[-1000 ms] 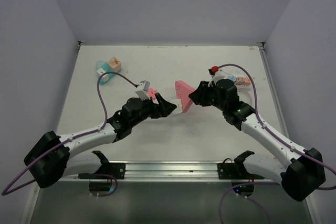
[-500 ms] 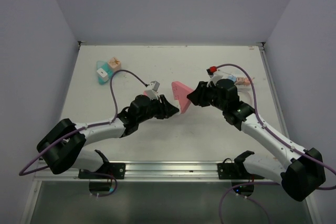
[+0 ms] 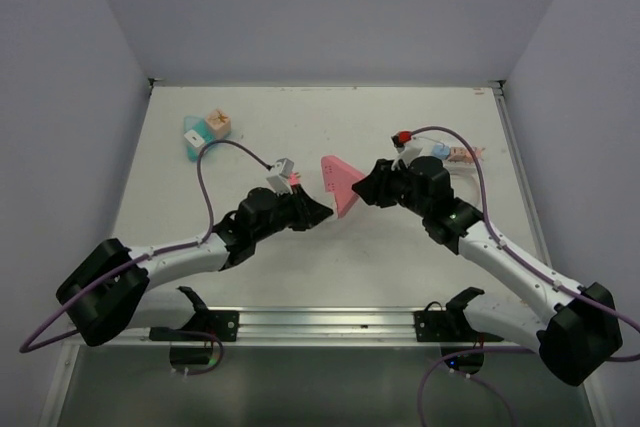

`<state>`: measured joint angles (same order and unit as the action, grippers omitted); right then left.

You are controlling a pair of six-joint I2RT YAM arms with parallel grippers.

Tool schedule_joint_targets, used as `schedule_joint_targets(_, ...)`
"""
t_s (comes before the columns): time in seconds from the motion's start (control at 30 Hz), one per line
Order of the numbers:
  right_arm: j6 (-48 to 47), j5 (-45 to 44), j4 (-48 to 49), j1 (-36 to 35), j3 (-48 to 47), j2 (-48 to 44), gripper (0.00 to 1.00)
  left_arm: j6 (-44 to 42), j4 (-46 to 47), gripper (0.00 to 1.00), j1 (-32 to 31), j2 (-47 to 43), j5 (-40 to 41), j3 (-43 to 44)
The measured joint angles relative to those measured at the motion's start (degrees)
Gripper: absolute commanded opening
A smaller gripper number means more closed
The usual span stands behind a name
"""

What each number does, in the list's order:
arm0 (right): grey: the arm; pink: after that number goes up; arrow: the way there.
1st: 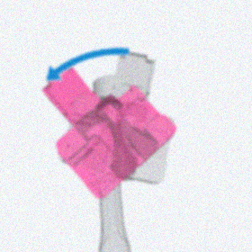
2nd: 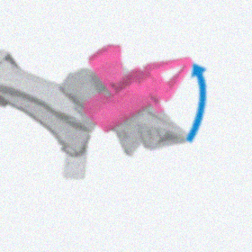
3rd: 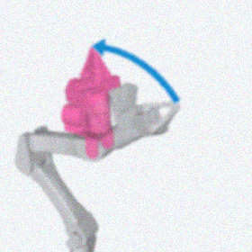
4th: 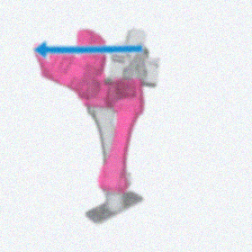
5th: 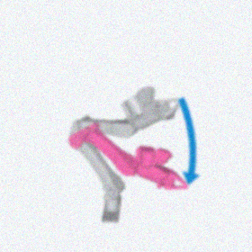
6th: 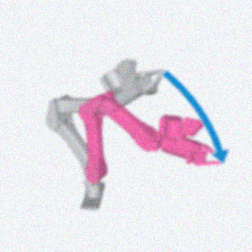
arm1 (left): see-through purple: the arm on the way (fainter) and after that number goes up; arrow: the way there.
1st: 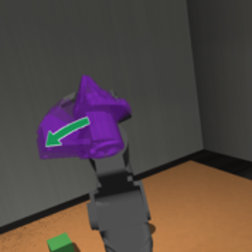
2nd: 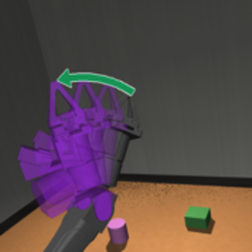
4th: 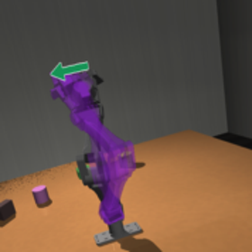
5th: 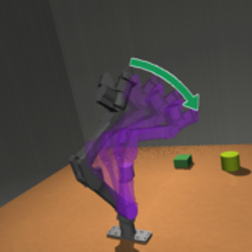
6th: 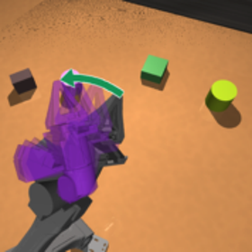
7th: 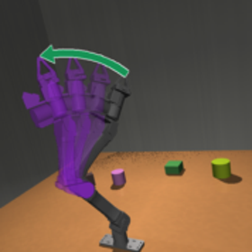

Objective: Pull the plug off the socket

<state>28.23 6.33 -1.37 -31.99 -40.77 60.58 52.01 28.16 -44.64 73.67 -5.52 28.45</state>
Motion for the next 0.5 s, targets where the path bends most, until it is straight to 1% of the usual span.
schedule_joint_targets(0.17,0.46,-1.27,0.13,-0.31,0.15,-0.24,0.00,1.97,-0.83,0.00,0.00,-6.60,1.36,-3.72)
schedule_joint_targets(0.23,-0.52,-5.88,-0.50,1.46,0.83,-0.48,0.00,2.40,-1.68,0.00,0.02,-10.16,2.16,-5.22)
schedule_joint_targets(0.33,-1.42,-10.56,-2.12,4.39,2.03,-0.46,0.00,2.80,-2.40,0.00,0.31,-15.17,3.30,-7.30)
schedule_joint_targets(0.5,-1.73,-11.78,-3.74,5.86,2.82,-0.63,0.00,3.54,-3.08,0.00,1.09,-17.73,4.57,-10.71)
